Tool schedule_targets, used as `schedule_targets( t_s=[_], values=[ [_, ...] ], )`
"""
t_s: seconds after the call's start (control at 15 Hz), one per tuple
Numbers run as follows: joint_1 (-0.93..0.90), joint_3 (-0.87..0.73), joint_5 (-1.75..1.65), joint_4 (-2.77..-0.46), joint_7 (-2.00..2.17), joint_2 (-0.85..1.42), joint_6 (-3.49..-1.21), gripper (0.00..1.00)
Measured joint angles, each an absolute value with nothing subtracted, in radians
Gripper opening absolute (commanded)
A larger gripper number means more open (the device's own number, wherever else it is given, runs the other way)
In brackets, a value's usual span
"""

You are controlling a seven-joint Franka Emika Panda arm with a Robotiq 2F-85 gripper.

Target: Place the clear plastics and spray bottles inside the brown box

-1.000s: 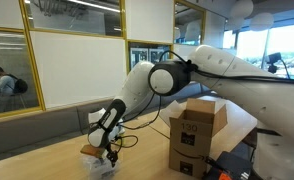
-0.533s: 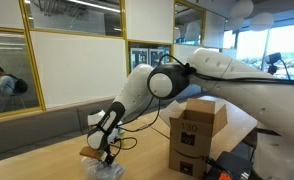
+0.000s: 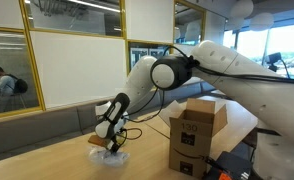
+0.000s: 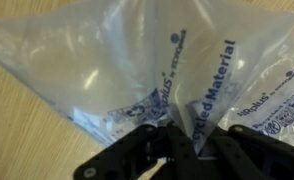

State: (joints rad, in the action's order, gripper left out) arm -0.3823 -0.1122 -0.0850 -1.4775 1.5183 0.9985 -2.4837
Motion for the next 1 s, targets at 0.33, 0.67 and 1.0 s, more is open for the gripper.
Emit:
schedule_targets(
  t_s=[0.33,0.67,1.0],
  values=[
    [-0.377,-0.188,-0.104,-1.676,1.518,0.801,-2.533,0.11],
    [-0.393,-0.243,-0.227,-1.859,1.548,0.553,-2.541,0.11],
    [-0.383,-0.28,-0.438,-2.01,1.634,0.296,-2.479,0.11]
  ],
)
